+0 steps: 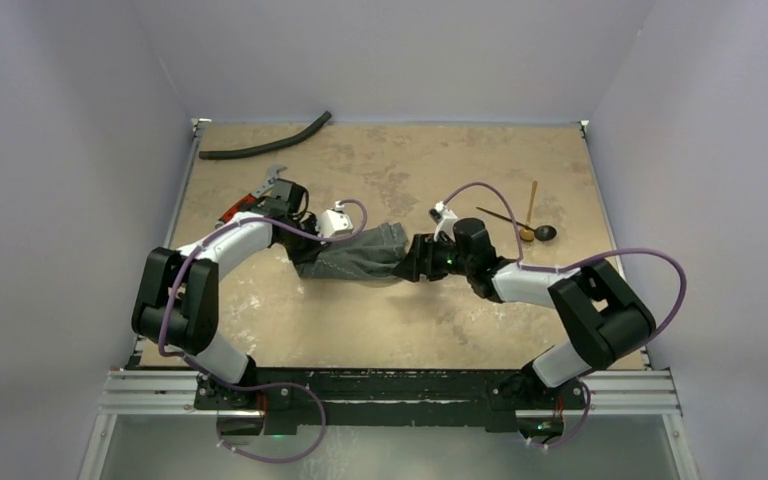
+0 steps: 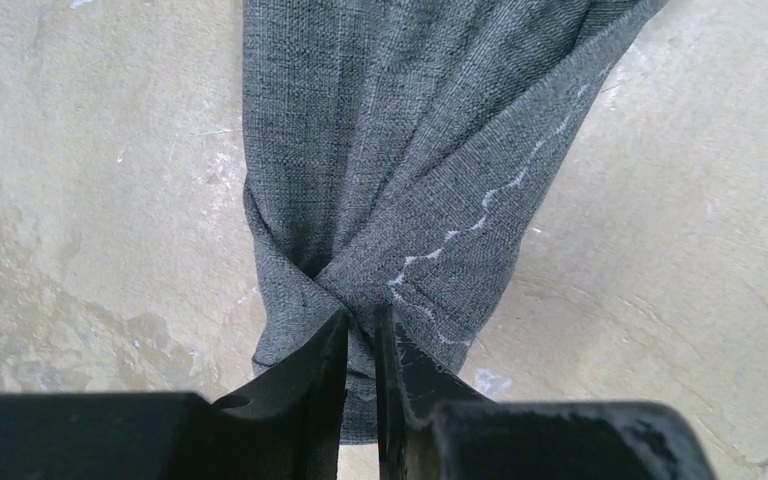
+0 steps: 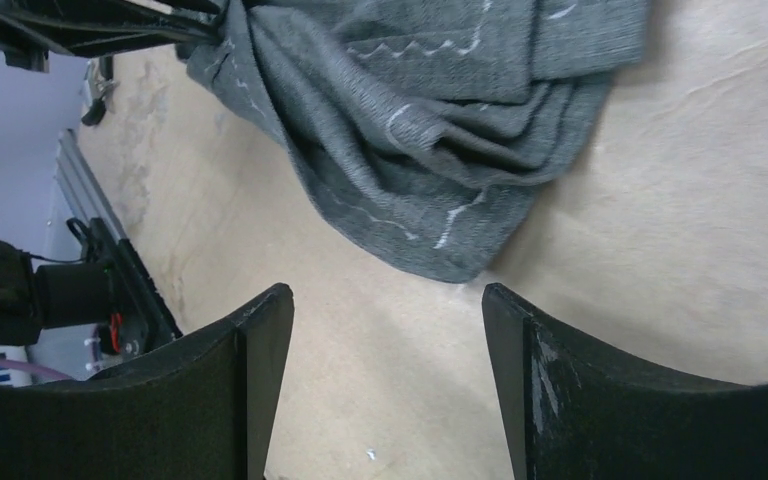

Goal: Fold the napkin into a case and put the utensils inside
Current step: Fold the 2/3-rectangle-folded napkin at the center of the board.

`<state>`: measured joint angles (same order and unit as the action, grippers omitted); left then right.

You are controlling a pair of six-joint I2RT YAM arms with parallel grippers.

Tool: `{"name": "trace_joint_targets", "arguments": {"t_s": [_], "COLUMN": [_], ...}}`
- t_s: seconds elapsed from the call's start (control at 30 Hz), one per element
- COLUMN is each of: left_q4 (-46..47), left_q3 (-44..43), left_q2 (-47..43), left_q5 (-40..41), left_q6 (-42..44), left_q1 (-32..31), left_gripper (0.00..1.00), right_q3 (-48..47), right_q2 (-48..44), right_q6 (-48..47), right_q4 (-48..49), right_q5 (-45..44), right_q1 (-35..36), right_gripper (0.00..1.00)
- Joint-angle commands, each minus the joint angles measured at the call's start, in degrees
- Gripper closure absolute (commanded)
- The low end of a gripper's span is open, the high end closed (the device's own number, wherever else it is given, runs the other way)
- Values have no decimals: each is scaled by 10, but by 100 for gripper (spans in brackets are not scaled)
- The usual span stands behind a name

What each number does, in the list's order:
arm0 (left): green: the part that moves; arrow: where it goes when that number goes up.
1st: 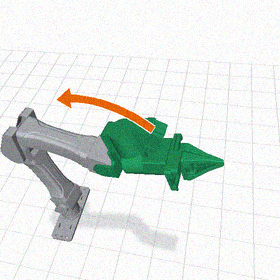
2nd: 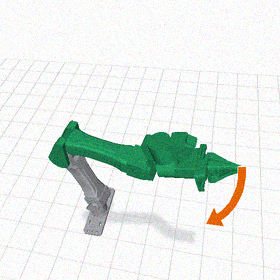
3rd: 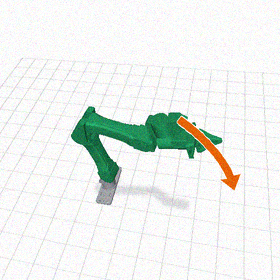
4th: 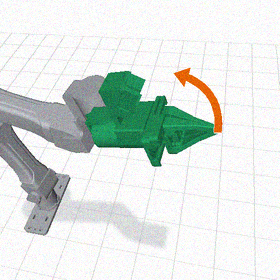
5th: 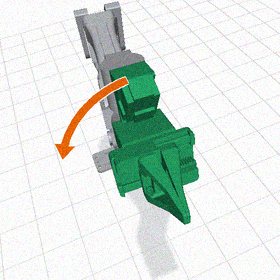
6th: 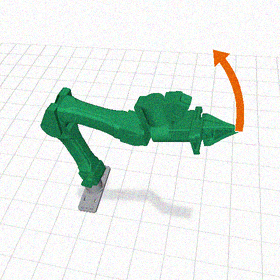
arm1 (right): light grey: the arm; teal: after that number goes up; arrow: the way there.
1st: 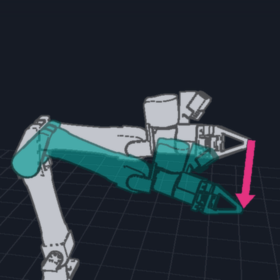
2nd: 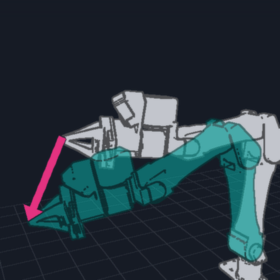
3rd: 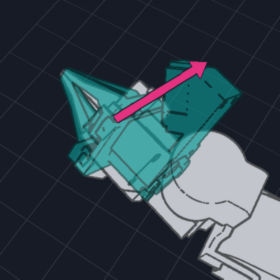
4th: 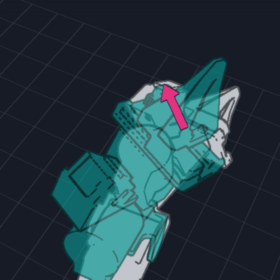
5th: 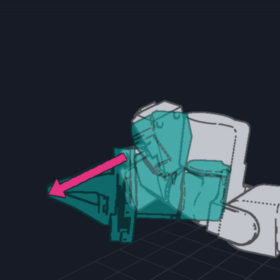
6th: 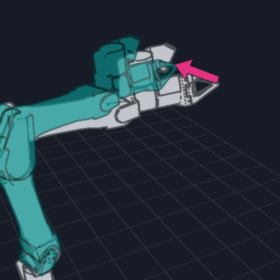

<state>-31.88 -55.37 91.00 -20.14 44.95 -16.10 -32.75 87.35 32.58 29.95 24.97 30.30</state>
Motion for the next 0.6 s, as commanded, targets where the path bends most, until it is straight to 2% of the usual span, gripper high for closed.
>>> {"name": "trace_joint_targets", "arguments": {"t_s": [0.0,0.2,0.37,0.57], "left_q4": [-41,-19,11,28], "left_q3": [-24,4,39,58], "left_q2": [6,10,8,5], "left_q5": [-33,-21,4,24], "left_q6": [-15,0,24,46], "left_q1": [6,6,6,6], "left_gripper": [85,89,94,99], "right_q3": [12,9,15,-3], "right_q2": [31,65,71,56], "right_q6": [46,53,86,88], "right_q4": [72,50,99,129], "right_q5": [-5,-59,-38,-62], "right_q1": [29,49,56,63], "right_gripper": [30,31,32,33]}}
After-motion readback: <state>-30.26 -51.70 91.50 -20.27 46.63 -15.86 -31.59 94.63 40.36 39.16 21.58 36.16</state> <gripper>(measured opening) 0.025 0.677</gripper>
